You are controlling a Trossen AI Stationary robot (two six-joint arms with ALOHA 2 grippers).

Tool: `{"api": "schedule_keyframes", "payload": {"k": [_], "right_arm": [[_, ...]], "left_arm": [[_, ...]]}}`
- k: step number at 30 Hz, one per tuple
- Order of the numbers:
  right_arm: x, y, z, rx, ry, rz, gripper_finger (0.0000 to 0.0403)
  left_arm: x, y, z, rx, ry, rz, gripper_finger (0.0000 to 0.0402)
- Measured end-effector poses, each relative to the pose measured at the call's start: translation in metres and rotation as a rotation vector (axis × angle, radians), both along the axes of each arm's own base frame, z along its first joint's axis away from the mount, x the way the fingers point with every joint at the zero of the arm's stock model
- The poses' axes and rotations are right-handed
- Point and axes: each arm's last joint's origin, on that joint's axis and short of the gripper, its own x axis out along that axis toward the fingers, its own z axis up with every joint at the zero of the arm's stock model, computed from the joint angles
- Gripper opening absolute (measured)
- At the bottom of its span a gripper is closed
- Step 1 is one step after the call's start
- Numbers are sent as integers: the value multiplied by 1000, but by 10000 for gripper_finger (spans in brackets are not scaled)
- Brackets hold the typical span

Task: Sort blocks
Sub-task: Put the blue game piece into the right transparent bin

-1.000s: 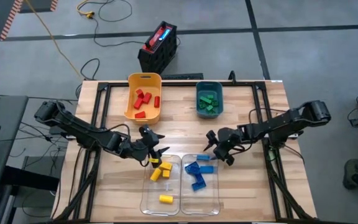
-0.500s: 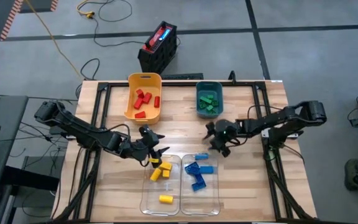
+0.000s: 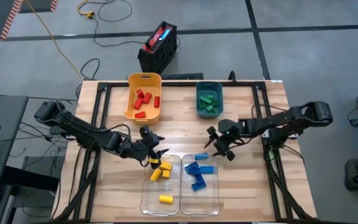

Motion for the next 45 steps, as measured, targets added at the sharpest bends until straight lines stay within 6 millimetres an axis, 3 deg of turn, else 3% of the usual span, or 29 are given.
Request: {"api": "schedule_keyframes", "payload": {"k": [6,19,26,45], "right_arm": [[-5,4,-21,48,-26,-40,253],[-23,24,-30,39,-195,-160,253],[-23,24,-31,51,-231,-151,253],[-13,20,-55,77,-212,-149,243]], "left_arm": [[0,1,-1,-4,5,5,251],[-2,1,-3,-8,31,12,251],[-2,1,-3,-12,24,13,251],[-1,0,-2,-25,24,-7,251]]}}
